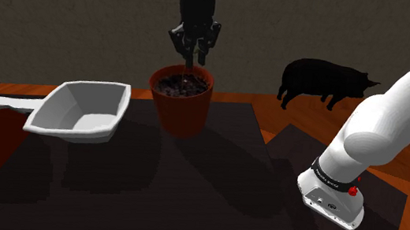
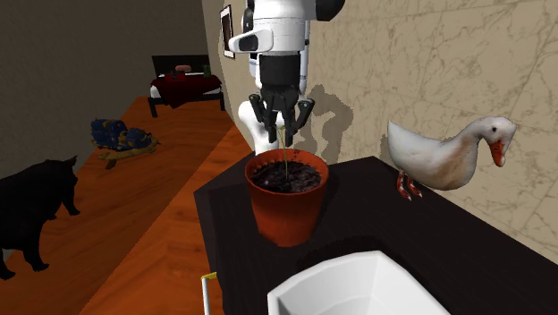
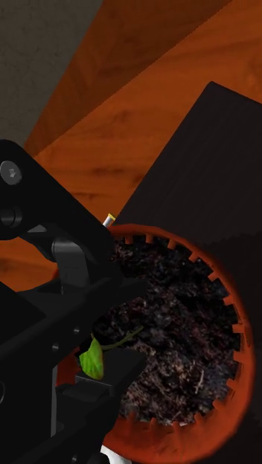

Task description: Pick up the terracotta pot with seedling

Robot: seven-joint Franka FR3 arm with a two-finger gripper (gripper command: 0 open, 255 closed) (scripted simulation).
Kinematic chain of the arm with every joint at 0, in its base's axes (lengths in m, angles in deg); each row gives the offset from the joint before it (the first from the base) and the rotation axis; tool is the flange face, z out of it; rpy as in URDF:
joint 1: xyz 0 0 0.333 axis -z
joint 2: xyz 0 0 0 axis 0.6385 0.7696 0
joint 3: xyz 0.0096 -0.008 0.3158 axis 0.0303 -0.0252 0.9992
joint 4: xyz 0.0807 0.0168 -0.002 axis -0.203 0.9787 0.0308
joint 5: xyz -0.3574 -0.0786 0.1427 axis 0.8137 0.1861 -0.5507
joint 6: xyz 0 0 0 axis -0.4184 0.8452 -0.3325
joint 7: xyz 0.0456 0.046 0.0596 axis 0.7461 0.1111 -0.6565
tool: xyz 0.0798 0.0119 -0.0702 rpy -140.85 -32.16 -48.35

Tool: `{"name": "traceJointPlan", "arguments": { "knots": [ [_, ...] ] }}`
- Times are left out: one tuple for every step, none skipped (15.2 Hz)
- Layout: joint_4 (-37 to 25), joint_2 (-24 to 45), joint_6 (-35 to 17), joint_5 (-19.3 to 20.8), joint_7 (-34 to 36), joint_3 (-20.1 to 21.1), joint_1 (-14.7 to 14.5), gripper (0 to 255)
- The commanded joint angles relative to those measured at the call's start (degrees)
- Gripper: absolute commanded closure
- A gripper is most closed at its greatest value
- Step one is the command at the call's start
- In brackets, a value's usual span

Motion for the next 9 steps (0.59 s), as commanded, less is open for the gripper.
{"name": "traceJointPlan", "arguments": {
  "knots": [
    [-2.1,0.2,1.6,0.1,0.1,-0.1,0.1,255],
    [-3.0,0.3,2.4,0.2,0.1,-0.1,0.1,255],
    [-3.9,0.5,3.2,0.3,0.2,-0.1,0.1,255],
    [-4.9,0.7,4.0,0.4,0.3,-0.1,0.2,255],
    [-5.8,0.8,4.8,0.4,0.4,-0.1,0.2,255],
    [-6.8,1.0,5.5,0.5,0.4,-0.1,0.2,255],
    [-7.8,1.3,6.3,0.6,0.5,-0.1,0.2,255],
    [-7.9,1.3,6.4,0.6,0.5,-0.1,0.2,255],
    [-7.9,1.3,6.4,0.6,0.5,-0.1,0.2,255]
  ]
}}
